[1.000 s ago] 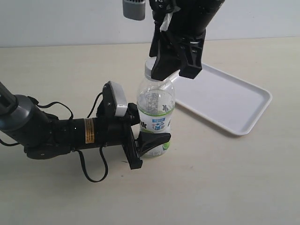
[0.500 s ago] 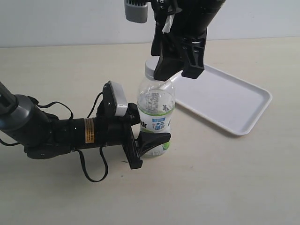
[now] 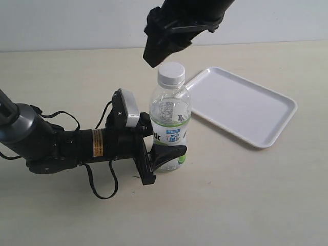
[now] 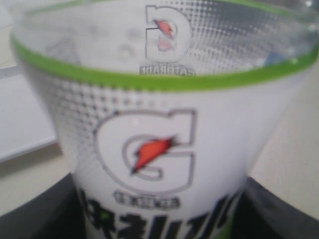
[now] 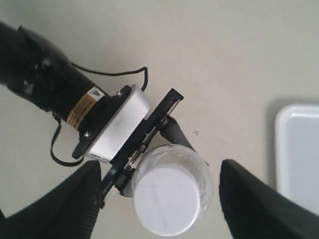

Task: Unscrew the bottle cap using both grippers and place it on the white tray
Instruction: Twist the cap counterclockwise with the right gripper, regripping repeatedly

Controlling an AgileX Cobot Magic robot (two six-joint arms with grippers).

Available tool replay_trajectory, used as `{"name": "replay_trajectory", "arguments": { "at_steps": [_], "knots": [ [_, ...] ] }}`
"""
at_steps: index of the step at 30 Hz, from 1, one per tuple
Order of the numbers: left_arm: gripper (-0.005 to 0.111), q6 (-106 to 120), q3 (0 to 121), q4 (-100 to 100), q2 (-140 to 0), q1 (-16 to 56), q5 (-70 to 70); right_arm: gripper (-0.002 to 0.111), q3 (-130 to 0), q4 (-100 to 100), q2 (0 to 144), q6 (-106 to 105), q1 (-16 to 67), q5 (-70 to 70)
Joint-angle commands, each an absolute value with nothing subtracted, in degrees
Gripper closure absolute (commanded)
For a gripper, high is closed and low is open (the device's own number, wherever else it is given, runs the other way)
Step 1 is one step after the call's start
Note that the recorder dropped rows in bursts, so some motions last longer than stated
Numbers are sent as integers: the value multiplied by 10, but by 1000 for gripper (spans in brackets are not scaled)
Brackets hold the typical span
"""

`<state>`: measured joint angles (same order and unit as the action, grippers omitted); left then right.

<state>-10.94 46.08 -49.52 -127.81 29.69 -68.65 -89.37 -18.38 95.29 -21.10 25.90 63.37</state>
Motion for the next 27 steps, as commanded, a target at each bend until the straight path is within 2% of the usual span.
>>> {"name": "replay_trajectory", "arguments": {
  "at_steps": [1, 6, 20, 23, 27],
  "knots": [
    [107, -106, 461, -495, -1277, 297, -677, 37, -897, -165, 948, -87, 260, 637],
    [107, -106, 461, -495, -1277, 297, -677, 37, -897, -132, 964, -58, 260, 678],
    [107, -106, 461, -495, -1277, 297, -677, 40, -897, -133, 993, -55, 260, 661],
    [107, -106, 461, -495, -1277, 297, -677, 48, -897, -133, 993, -55, 260, 662],
    [107, -106, 461, -495, -1277, 297, -677, 68, -897, -132, 993, -55, 260, 662]
  ]
}}
